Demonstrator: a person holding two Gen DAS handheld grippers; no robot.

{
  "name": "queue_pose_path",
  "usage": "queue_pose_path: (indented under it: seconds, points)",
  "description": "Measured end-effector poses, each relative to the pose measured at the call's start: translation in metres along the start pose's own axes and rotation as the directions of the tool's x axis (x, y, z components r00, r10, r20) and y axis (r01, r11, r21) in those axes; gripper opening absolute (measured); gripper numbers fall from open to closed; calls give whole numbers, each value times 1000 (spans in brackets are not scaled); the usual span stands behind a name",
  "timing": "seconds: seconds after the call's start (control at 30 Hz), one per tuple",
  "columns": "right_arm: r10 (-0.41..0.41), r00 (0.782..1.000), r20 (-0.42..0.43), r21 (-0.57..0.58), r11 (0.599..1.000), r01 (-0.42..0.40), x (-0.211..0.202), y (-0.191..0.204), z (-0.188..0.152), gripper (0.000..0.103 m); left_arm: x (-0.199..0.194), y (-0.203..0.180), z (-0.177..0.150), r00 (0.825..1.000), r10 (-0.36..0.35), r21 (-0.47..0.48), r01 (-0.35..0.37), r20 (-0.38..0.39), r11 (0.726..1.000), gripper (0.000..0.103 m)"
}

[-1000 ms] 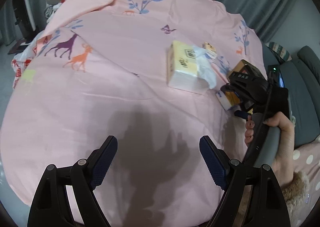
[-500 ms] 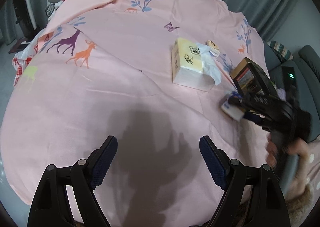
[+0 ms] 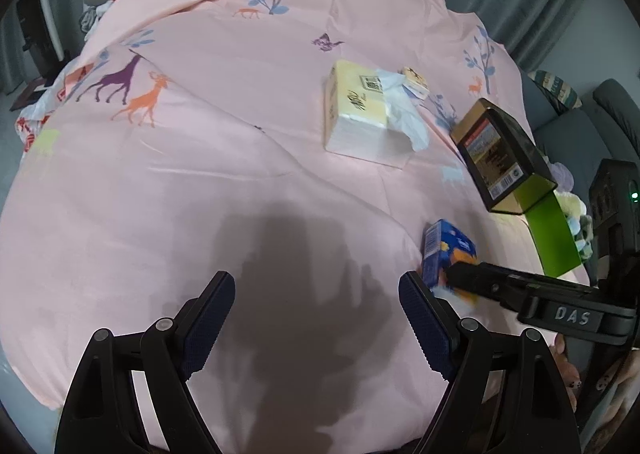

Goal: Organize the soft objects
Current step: 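Grasp the blue Tempo tissue pack with the right tool, then carry the blue Tempo pack into the green box and open the right tool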

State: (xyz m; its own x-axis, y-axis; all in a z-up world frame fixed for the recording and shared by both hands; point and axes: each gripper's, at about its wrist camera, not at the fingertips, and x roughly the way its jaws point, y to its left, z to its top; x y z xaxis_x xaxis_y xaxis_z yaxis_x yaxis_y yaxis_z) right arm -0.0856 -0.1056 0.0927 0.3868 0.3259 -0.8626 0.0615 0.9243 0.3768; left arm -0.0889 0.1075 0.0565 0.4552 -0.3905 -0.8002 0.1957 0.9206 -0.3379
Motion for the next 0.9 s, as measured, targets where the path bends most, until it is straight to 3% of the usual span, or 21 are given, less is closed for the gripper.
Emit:
queue_pose_path:
  seconds: [0.13,0.27,0.4,0.53,0.63,0.9]
  points:
    - [33,998,60,43,998,-35,-18,-9,-2,65,4,-10,-2,998,-68,-4,68,-5,998,84]
    - [84,993,85,123,988,-94,-17,-22,-4,64,14,-29,-4,984,-178,5,178,-26,984,84]
    - [157,985,75,193,967,-169,-7,-33,-8,51,26,-51,-4,973,-226,39,228,-54,973,59]
    - [197,979,47,223,953,-203,4,-36,-9,48,46,-66,-5,958,-260,49,267,-121,962,39]
    - [198,980,22,244,949,-198,15,-42,-8,46,61,-75,-7,956,-246,61,259,-160,964,37]
    - [230,967,112,250,935,-252,-6,-58,-1,44,43,-107,4,971,-215,188,232,-106,954,36]
